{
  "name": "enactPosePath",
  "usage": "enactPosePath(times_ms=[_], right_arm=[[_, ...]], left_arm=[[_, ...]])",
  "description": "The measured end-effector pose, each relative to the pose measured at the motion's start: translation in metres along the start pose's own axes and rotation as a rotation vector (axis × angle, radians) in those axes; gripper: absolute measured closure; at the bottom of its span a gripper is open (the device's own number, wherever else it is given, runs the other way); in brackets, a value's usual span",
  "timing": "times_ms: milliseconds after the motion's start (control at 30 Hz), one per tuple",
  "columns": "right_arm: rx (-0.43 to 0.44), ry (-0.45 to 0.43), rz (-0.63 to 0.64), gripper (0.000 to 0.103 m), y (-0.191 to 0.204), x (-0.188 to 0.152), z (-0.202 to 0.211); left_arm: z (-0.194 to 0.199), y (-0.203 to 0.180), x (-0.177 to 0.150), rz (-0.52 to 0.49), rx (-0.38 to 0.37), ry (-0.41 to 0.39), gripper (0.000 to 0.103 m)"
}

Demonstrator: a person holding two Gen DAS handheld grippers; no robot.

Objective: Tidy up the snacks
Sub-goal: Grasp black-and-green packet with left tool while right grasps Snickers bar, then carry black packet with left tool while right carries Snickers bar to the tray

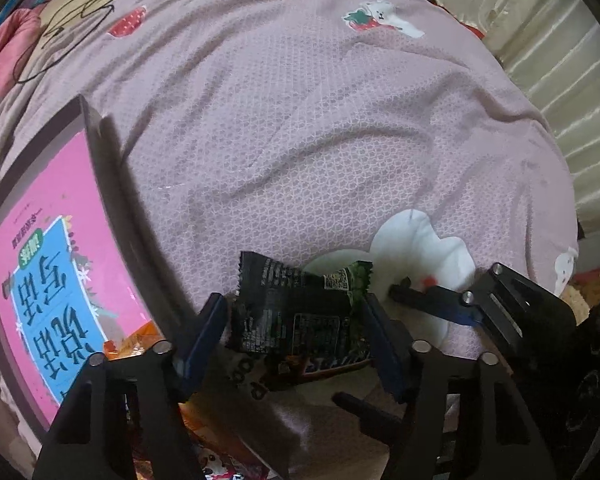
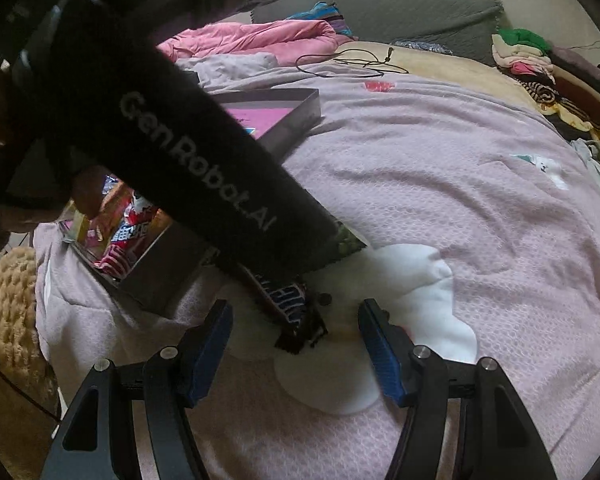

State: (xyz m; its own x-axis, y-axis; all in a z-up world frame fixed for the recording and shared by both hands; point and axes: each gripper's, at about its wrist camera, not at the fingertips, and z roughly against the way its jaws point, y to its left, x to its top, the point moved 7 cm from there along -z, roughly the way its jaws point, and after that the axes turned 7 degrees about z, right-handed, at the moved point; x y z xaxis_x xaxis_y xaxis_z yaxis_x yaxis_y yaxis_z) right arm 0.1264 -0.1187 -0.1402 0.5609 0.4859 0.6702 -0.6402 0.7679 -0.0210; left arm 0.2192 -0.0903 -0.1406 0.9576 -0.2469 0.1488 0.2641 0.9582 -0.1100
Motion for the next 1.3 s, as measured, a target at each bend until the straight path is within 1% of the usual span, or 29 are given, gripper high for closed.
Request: enactPosePath(times_ms=[167,333,400,433,533,567,600,633,700,800,967,1100,1167,1233,1300], right_arm=[[-0.018,-0.010,0.033,0.038,0.005,0.003,-0.005],[-0.056,-0.015,0.105,0.039,0.014,0.005,-0.012],[-0.050,-0.026,0.129,0.045,0.019,0.007,-0.014],[-0.045,-0.026,0.128,0.046,0.022,0.007,-0.014],[-0.048,-0.018,0.132,0.052,0.023,0.007,-0.018],[-0.045,-0.014,0.133,0.056,0.024,0.007,-0.019],[-0.038,-0.008,0.134,0.062,0.025,0.006,-0.020],[-0.041,-0.002,0.137,0.063,0.026,0.005,-0.020],[-0.031,0.008,0.140,0.069,0.028,0.003,-0.019],[-0.002,0.018,0.111,0.071,0.025,-0.003,-0.014],[0.001,0.026,0.092,0.072,0.025,-0.010,-0.001],[0.013,0.025,0.041,0.073,0.019,-0.019,0.017],[0.019,0.016,-0.002,0.073,0.010,-0.023,0.027],[-0.006,0.013,-0.039,0.073,-0.004,-0.020,0.028],[-0.021,0.035,-0.074,0.073,-0.008,-0.025,0.025]], left_arm=[[-0.005,-0.001,0.004,-0.007,-0.006,0.006,0.040],[-0.008,0.001,0.005,0.021,-0.040,0.007,0.046],[-0.008,0.001,0.002,0.030,-0.050,0.005,0.047],[-0.008,0.003,0.002,0.037,-0.054,0.002,0.047],[-0.010,0.005,0.001,0.064,-0.075,0.003,0.048],[-0.010,0.006,0.002,0.075,-0.083,0.001,0.048],[-0.011,0.007,0.001,0.081,-0.088,0.000,0.049],[-0.010,0.007,0.001,0.086,-0.091,-0.006,0.049],[-0.007,0.006,0.000,0.087,-0.086,-0.023,0.050],[-0.002,0.006,-0.003,0.092,-0.091,-0.038,0.051],[0.010,0.015,-0.008,0.111,-0.116,-0.058,0.051],[0.022,0.014,-0.009,0.125,-0.156,-0.082,0.051],[0.030,0.012,-0.009,0.134,-0.178,-0.100,0.051],[0.035,0.007,-0.010,0.137,-0.184,-0.113,0.051],[0.043,0.006,-0.012,0.142,-0.196,-0.129,0.051]])
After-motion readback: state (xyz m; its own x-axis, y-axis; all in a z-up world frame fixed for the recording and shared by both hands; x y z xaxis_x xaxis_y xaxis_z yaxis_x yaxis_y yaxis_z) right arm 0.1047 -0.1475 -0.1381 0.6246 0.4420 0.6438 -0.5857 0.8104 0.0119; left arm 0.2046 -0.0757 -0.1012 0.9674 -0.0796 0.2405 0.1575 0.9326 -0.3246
